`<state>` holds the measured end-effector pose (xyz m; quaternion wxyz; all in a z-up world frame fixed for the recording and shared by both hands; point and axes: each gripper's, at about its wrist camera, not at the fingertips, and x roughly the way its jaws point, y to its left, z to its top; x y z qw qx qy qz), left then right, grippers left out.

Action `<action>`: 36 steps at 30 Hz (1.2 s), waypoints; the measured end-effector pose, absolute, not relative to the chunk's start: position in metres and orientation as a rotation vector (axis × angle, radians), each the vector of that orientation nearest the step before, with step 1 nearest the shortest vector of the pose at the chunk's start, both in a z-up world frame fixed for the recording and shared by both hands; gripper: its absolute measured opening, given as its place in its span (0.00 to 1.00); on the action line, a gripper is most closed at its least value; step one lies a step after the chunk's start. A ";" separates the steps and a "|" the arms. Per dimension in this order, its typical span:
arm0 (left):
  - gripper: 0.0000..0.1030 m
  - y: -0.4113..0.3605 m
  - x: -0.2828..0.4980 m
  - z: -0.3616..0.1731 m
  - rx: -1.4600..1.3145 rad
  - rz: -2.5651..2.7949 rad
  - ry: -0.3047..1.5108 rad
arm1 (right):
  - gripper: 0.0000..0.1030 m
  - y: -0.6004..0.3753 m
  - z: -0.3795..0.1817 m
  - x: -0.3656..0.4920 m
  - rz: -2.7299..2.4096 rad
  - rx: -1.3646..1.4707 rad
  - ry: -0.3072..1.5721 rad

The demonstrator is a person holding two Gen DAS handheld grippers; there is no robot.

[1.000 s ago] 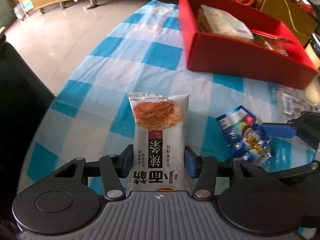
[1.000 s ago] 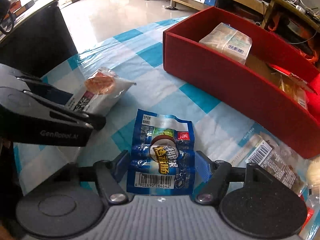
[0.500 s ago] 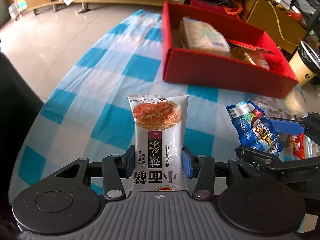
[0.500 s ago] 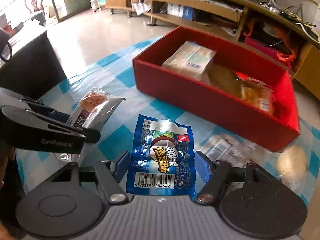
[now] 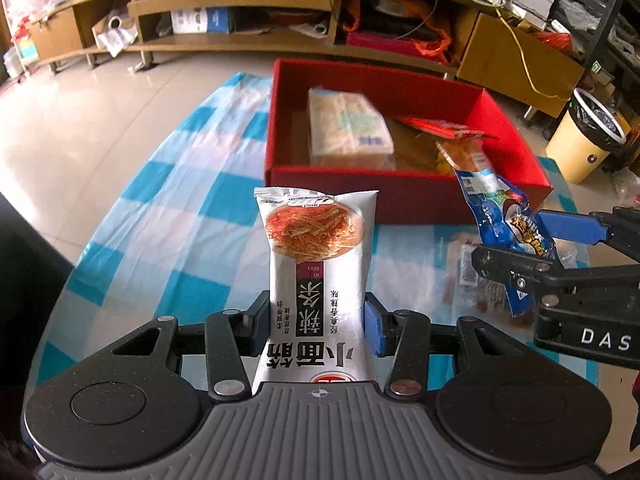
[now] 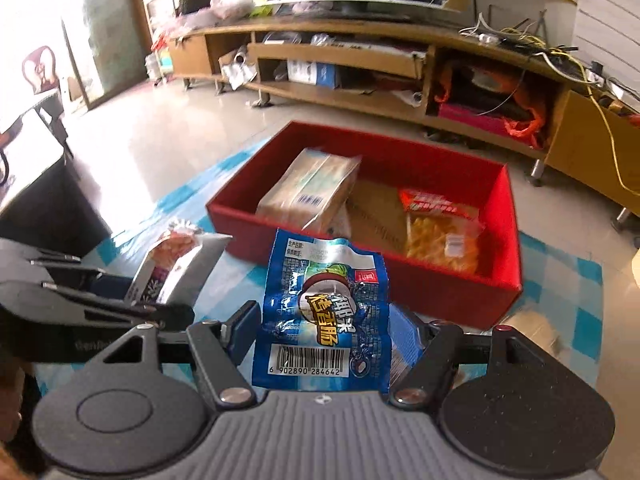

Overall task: Organize snacks
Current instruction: 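Carry the noodle pack with left tool while right tool carries the sausage pack over the box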

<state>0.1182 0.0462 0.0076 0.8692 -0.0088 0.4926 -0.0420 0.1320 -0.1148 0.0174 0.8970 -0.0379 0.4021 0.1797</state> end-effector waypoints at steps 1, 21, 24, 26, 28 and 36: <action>0.53 0.044 0.119 0.009 -0.017 -0.090 1.024 | 0.68 -0.116 0.019 0.133 0.369 -0.076 0.827; 0.53 0.017 0.152 0.039 0.007 -0.105 0.919 | 0.68 -0.140 0.044 0.152 0.328 -0.008 0.753; 0.53 0.017 0.157 0.044 0.002 -0.103 0.907 | 0.68 -0.141 0.046 0.157 0.320 -0.004 0.744; 0.53 0.016 0.163 0.047 -0.001 -0.100 0.899 | 0.68 -0.144 0.048 0.160 0.314 0.005 0.738; 0.53 0.016 0.168 0.049 -0.005 -0.098 0.891 | 0.68 -0.146 0.050 0.164 0.307 0.015 0.731; 0.53 0.008 0.190 0.055 -0.005 -0.089 0.867 | 0.68 -0.158 0.058 0.179 0.266 0.049 0.702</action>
